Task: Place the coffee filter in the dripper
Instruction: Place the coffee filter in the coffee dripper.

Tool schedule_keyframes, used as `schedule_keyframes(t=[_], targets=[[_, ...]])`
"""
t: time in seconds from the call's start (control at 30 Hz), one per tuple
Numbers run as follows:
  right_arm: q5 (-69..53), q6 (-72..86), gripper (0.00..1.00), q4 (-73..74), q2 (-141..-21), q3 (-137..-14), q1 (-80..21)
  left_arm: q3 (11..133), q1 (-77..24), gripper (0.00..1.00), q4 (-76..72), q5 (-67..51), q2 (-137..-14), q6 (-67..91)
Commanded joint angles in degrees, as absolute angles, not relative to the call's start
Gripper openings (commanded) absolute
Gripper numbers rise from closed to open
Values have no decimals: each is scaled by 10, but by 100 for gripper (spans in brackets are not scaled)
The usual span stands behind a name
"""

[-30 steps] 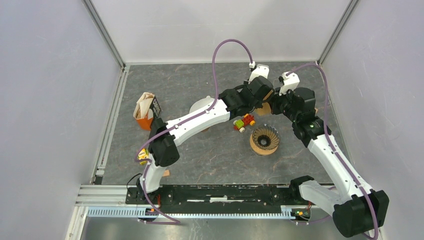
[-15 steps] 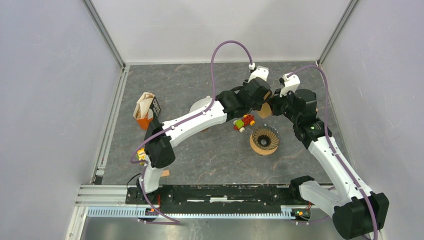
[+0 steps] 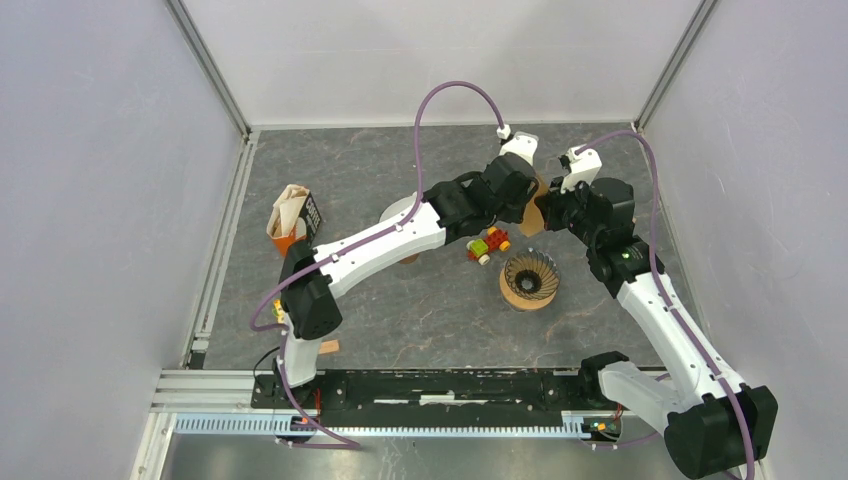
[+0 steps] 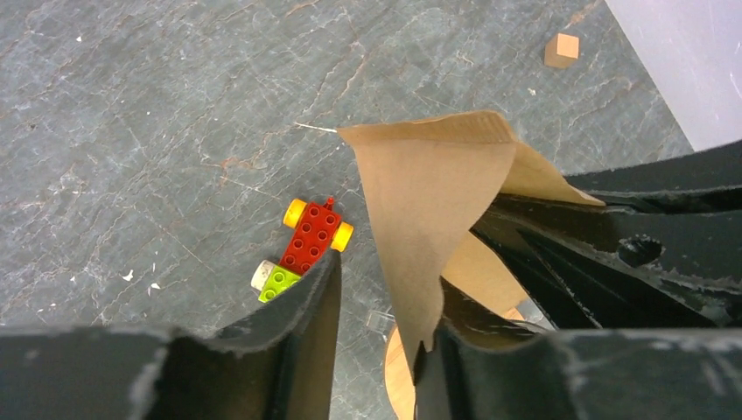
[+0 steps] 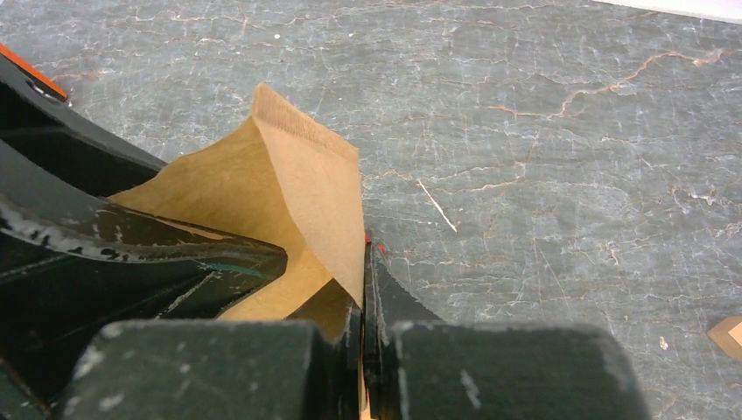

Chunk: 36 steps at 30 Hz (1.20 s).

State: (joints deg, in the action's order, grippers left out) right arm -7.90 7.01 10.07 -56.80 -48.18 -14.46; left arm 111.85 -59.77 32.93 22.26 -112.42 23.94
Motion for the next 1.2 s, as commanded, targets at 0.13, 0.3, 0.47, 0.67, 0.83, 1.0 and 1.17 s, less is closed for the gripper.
schedule_keyframes(t=[0.13, 0.3, 0.47, 0.67, 0.83, 1.0, 1.17], targets=[[-80, 68, 0, 79, -558, -482, -140, 1103, -602, 27, 305, 208, -1091, 225], [-103, 65, 6, 69, -556, -476, -140, 1109, -602, 7, 304, 200, -1095, 204], [-105, 29, 23, 65, -542, -478, -139, 1104, -605, 2, 301, 176, -1089, 168], [-127, 5, 48, 74, -526, -492, -139, 1088, -612, 2, 290, 164, -1076, 150], [-122, -33, 54, 90, -514, -505, -139, 1076, -617, 4, 280, 161, -1068, 134], [-114, -53, 48, 105, -502, -511, -139, 1055, -619, 4, 265, 163, -1054, 117], [-117, -59, 39, 114, -496, -510, -138, 1037, -620, 8, 250, 168, -1038, 100]])
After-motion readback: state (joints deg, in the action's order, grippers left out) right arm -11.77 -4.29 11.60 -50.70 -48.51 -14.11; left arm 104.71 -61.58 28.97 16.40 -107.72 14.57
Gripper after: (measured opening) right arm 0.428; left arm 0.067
